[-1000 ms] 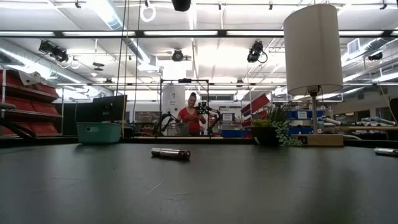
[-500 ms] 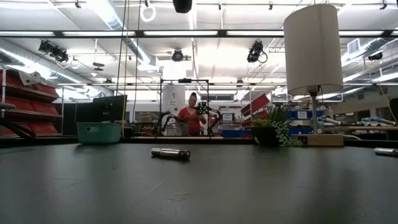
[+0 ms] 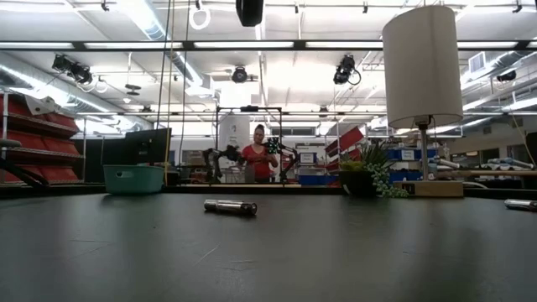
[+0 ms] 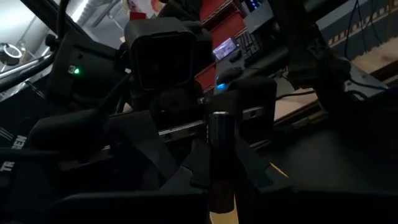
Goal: Sort batteries
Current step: Put the black battery into the yellow bin
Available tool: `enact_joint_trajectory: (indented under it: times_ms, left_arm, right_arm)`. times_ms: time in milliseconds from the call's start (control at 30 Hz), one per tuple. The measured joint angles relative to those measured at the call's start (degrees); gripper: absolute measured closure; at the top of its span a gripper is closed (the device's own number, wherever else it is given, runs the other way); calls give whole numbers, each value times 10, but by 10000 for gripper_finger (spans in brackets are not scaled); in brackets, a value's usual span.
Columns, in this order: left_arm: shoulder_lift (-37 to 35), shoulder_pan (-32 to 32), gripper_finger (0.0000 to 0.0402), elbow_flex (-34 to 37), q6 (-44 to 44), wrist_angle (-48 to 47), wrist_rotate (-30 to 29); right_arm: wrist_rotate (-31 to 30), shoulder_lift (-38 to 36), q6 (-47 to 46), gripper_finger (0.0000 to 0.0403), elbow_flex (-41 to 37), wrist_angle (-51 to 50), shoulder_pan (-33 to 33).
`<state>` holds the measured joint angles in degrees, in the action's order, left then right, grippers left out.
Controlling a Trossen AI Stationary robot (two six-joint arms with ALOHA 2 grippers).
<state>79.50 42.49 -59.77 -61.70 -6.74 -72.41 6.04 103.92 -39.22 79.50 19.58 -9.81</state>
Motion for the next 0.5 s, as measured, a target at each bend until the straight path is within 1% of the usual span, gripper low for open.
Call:
enact_joint_trajectory:
  times_ms: [167,200,367,433,500]
  left_arm:
    - [0,-8,340,0,0,-1,-10]
    - [0,-8,345,0,1,2,-12]
    - [0,-10,343,-1,6,0,-12]
    - [0,-10,343,-1,14,-3,-13]
    - [1,-11,343,-1,20,-9,-16]
  right_arm:
    - [2,0,0,377,0,-2,0]
    - [6,-1,1,377,0,-1,0]
    - [20,-2,-2,374,1,-2,0]
    - [25,-2,-20,347,1,-2,1]
    - [29,-2,-42,305,1,-3,3]
